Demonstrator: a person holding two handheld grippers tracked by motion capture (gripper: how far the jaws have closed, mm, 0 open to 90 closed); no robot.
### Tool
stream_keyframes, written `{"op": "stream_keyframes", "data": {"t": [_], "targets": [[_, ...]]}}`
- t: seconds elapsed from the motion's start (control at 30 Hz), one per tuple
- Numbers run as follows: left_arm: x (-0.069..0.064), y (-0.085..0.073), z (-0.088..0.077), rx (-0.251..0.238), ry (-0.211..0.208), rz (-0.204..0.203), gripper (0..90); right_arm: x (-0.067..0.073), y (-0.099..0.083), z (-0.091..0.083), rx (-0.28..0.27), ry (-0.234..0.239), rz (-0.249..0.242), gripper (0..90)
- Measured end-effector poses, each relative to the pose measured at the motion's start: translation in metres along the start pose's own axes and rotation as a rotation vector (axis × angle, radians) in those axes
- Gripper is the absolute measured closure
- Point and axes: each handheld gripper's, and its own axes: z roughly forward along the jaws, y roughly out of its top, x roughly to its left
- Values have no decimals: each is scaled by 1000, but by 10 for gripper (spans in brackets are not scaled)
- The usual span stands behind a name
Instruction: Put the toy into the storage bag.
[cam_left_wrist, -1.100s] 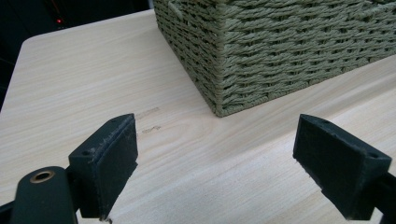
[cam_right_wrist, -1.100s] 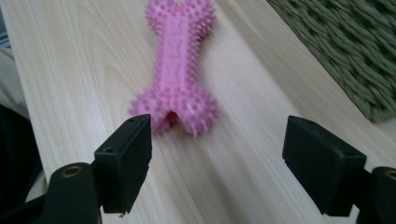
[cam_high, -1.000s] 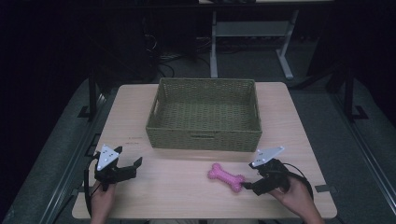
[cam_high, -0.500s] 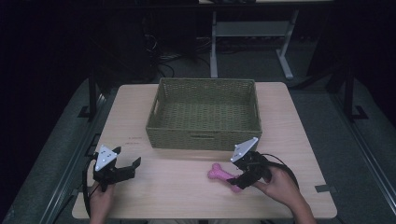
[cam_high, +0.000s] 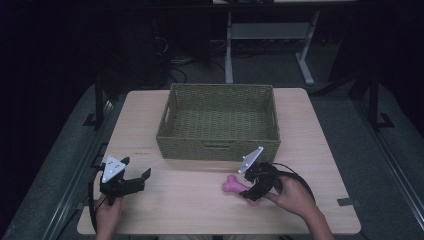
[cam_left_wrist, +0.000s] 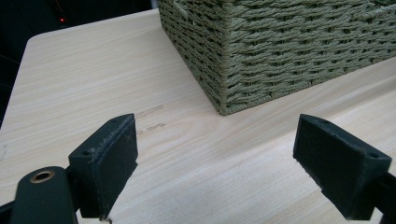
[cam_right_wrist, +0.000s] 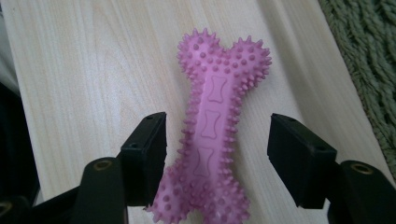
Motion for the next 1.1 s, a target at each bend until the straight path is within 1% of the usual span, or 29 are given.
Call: {"op": "stream_keyframes", "data": {"t": [0.23, 0.27, 0.37, 0.67, 0.8, 0.9, 1.0, 1.1], "targets": [[1, 0, 0, 1, 1, 1, 133, -1, 6, 11, 41, 9, -5, 425], [1, 0, -1, 1, 2, -2, 133, 0, 7, 13, 50, 9, -14, 436], [2, 0, -1, 1, 3, -3, 133, 0, 9, 16, 63, 5, -14, 450], [2, 0, -1, -1, 3, -3, 133, 1, 11, 22, 96, 0, -24, 482], [3, 0, -2, 0, 6, -6, 133, 1, 11, 24, 102, 3, -29, 497], [2, 0, -2, 0, 5, -5, 133, 2, 12, 24, 108, -3, -31, 503], [2, 0, -2, 0, 5, -5, 133, 5, 12, 25, 116, -21, -46, 510], [2, 0, -2, 0, 5, -5, 133, 6, 13, 25, 119, -25, -45, 518]]}}
